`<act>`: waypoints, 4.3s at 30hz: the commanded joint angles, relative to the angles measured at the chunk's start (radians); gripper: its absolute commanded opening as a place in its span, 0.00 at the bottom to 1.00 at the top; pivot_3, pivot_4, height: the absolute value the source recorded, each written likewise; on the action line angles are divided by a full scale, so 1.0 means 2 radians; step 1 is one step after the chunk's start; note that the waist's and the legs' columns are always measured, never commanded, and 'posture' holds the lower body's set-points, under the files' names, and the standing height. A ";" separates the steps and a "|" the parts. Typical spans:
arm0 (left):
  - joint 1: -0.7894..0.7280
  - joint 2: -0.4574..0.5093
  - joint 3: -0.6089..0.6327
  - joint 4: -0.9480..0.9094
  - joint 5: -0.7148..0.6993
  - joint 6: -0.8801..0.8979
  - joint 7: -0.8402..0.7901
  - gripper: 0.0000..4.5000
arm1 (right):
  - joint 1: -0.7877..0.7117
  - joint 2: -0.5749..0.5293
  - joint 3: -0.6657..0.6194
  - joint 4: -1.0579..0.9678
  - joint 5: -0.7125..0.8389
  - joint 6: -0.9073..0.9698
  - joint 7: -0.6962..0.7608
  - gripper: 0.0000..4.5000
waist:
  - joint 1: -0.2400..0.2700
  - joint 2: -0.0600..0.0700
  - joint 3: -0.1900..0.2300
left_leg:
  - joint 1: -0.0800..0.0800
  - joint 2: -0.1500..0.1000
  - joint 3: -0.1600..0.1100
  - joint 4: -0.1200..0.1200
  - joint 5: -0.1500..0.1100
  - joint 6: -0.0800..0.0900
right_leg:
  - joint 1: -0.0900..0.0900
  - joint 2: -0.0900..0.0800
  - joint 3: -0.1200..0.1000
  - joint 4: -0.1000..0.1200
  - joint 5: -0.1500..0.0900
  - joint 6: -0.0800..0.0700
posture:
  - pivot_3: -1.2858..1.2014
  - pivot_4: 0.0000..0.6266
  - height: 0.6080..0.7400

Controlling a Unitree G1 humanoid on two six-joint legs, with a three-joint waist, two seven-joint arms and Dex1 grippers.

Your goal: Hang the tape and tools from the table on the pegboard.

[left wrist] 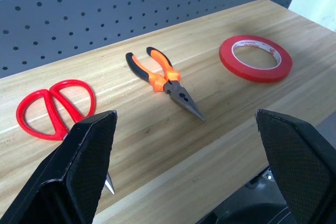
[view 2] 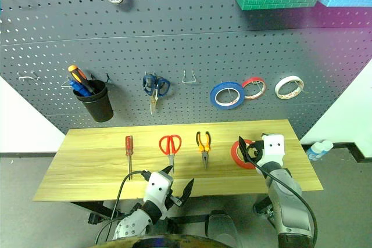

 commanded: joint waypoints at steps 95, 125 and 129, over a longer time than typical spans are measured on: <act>0.010 -0.016 -0.104 -0.054 -0.033 0.003 0.001 0.98 | 0.023 0.002 0.003 -0.070 0.013 0.023 0.002 1.00 | 0.000 -0.002 -0.002 | 0.000 0.000 0.005 0.000 -0.001 0.001 | -0.003 0.000 0.004 0.001 0.000 0.001 | 0.50 0.00 0.97; -0.144 0.175 0.351 0.096 -0.255 -0.061 -0.160 0.98 | 0.008 0.010 0.010 -0.053 0.009 0.018 -0.001 1.00 | 0.000 -0.003 0.000 | 0.000 0.005 0.010 -0.001 -0.001 0.002 | -0.004 -0.004 -0.005 0.001 0.003 -0.004 | 0.50 0.00 0.97; -0.126 0.136 0.284 0.055 -0.233 -0.050 -0.177 0.98 | 0.007 0.010 0.012 -0.053 0.009 0.017 -0.001 1.00 | 0.001 -0.007 -0.001 | -0.001 0.003 0.010 -0.001 -0.002 0.002 | -0.004 -0.007 -0.005 0.000 0.003 -0.004 | 0.50 0.00 0.97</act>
